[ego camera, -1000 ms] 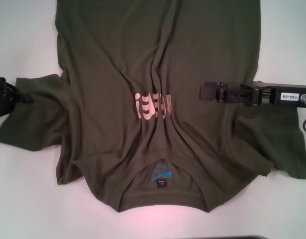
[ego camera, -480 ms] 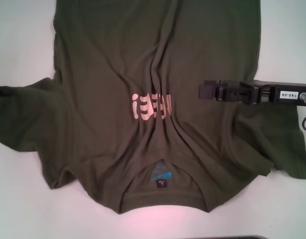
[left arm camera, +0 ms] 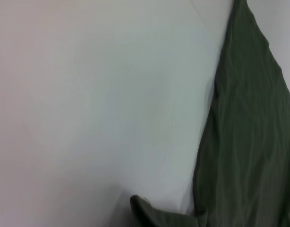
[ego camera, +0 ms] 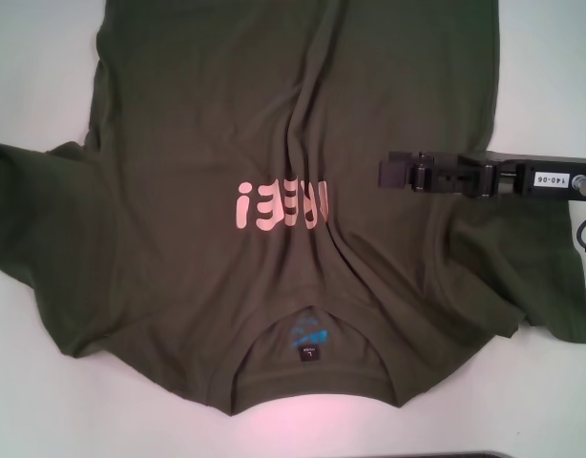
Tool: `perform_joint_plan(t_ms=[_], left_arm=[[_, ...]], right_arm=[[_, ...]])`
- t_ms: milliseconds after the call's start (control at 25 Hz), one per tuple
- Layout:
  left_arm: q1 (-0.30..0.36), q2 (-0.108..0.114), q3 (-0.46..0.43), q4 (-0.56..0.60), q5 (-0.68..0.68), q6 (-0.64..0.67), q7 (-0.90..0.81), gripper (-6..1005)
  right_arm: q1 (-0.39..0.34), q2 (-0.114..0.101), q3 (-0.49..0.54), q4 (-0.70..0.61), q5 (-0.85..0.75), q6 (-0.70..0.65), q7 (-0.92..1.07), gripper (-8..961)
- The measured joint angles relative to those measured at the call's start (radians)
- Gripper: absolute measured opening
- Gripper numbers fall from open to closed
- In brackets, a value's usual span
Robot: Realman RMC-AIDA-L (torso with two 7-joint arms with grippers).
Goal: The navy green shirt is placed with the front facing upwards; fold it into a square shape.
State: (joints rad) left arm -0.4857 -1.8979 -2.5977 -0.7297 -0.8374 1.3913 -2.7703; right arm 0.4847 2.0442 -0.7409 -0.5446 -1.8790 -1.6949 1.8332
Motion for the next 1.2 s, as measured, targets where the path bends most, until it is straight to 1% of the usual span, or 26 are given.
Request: perform_joint_plan(t_ms=[400,680,920,960,1080,1200], left_arm=[[-0.001,0.002,0.003,-0.019,-0.001,-0.012,-0.021,6],[0.013,0.004,-0.010,-0.054,-0.001,0.006,-0.030,6],[0.006,0.005,-0.014,-0.054,-0.008,0.043,-0.025,5],[0.004,0.004,-0.014,-0.054,-0.009,0.048,-0.024,5],[-0.006,-0.009,-0.013,-0.056,-0.015,0.079,-0.021,5],[-0.019,-0.028,-0.013,-0.057,-0.026,0.096,-0.020,5]], right_arm=[[0.000,-0.001,0.000,0.000,0.000,0.002,0.001,913],[0.002,-0.001,0.000,-0.001,0.000,0.005,0.004,913],[0.004,-0.001,0.000,-0.001,0.000,0.012,0.013,913],[0.005,-0.001,0.000,-0.001,0.000,0.012,0.013,913],[0.006,-0.001,-0.002,-0.001,0.000,0.013,0.014,913],[0.008,-0.001,-0.004,-0.001,0.000,0.015,0.014,913]])
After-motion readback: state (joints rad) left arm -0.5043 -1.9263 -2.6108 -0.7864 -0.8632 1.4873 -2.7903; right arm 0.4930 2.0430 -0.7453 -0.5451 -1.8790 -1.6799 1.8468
